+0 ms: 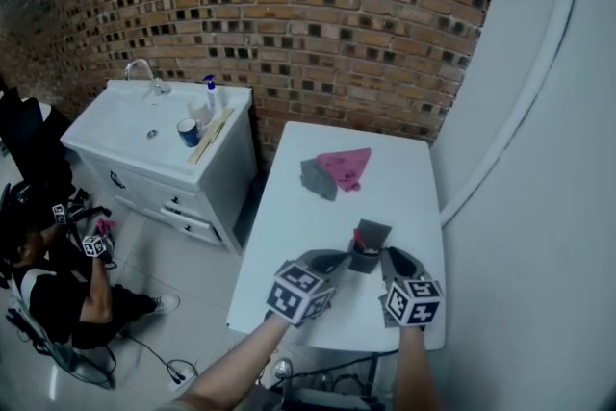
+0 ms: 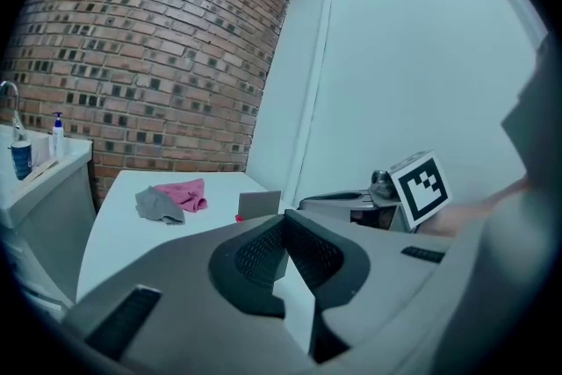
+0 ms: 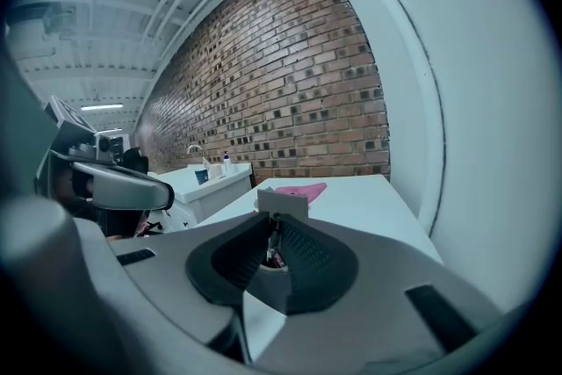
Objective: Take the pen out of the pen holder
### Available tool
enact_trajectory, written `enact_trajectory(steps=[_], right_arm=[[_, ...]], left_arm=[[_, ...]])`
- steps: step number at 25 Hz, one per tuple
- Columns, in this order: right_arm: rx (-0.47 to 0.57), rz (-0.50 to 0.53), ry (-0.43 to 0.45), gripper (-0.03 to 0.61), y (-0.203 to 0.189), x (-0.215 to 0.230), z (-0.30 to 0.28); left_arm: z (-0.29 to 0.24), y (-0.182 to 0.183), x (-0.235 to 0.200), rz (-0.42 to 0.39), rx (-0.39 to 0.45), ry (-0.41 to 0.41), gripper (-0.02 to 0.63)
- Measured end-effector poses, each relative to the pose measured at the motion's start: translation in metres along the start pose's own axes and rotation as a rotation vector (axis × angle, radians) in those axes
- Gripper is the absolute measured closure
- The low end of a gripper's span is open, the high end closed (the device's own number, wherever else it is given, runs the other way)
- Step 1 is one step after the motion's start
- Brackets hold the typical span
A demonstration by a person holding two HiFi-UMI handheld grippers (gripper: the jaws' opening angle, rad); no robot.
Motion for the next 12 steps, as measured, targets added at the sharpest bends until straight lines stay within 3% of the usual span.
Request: enact_trajectory(steps=[12], right_arm=[[0.121, 0.034, -0.006, 0.522, 0.047, -0.015, 0.048]], left_arm=[[0.019, 0.031, 0.016, -0.037, 0.069, -0.007, 0.606]])
Point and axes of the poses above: the fingertips, and each gripper's own axes: z backward along the fingers, x to its right, y out of its top, the point moved 2 cm from there along z, backward along the fingers, and after that the axes turned 7 degrees about x, right-handed, at the moved point
